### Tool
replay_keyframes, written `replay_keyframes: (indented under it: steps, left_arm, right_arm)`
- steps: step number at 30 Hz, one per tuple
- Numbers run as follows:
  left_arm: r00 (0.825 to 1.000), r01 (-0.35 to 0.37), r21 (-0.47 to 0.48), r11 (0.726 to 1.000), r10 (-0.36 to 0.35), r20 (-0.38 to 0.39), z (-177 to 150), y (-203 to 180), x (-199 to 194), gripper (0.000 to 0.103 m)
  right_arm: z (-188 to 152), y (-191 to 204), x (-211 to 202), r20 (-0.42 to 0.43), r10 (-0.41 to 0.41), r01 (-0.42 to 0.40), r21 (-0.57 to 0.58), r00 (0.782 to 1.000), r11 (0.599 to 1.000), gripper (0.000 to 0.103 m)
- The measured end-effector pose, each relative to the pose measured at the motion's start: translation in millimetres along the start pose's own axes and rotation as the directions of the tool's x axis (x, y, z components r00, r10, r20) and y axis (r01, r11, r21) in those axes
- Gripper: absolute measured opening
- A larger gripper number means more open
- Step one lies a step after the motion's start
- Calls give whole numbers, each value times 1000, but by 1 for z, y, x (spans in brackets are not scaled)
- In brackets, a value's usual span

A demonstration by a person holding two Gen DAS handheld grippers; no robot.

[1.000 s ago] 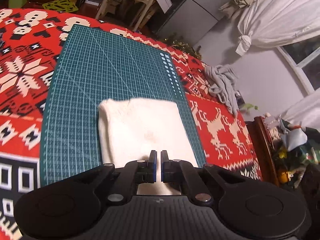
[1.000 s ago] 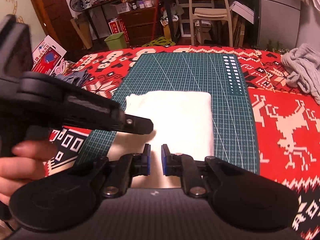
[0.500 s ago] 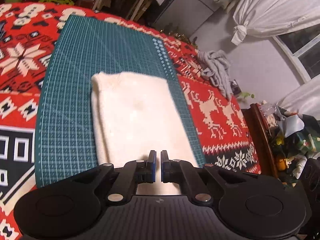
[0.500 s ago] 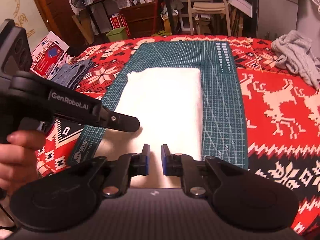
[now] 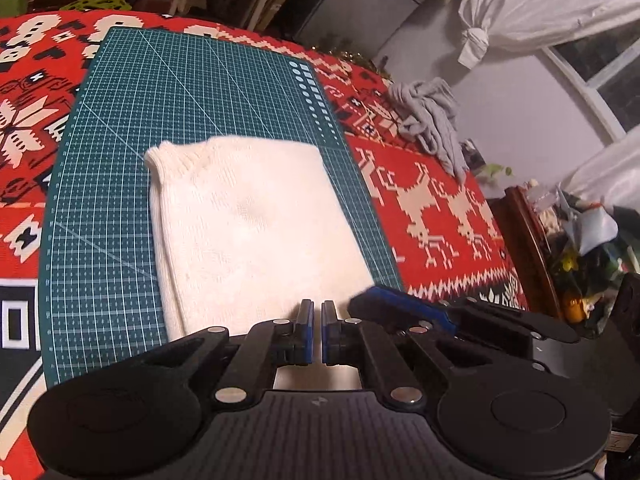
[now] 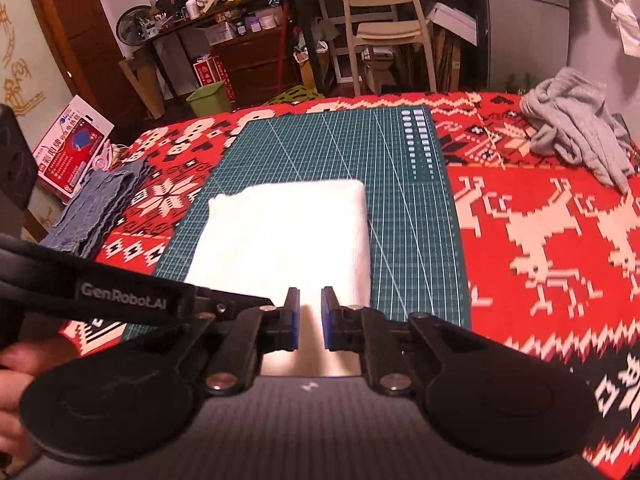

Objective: Fold clothes
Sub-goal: 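Push the folded sweater's end with both closed tools to square it, then open both tools and press them along the folded sweater's sides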

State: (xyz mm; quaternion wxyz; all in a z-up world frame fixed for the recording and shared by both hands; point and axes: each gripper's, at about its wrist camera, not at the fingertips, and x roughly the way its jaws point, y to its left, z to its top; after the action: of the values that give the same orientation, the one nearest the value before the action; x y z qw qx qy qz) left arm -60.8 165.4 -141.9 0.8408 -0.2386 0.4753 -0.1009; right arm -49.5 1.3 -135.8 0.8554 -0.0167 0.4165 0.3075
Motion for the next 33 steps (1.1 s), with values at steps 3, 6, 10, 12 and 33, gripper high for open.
replay_keyframes:
  steps: [3, 6, 10, 12, 33]
  left_arm:
    - [1000, 7, 2, 1000, -7, -9, -8, 3, -5, 3]
    - [1000, 14, -2, 1000, -14, -19, -15, 5, -9, 3]
    - [1000, 15, -5, 1000, -15, -18, -21, 5, -14, 3]
    - [1000, 14, -3, 1000, -14, -11, -17, 3, -13, 3]
    - [981, -191, 130, 973, 185, 56, -8, -19, -31, 78]
  right_arm:
    - [-11, 0, -9, -19, 2, -2, -2, 1000, 1000, 12]
    - [-24, 2, -18, -39, -2, 1, -9, 999, 1000, 12]
    - [-33, 6, -27, -49, -7, 6, -20, 999, 1000, 12]
    - [-32, 7, -28, -43, -9, 8, -22, 999, 1000, 13]
    - [-10, -33, -51, 43, -180, 180, 21, 983, 983, 94]
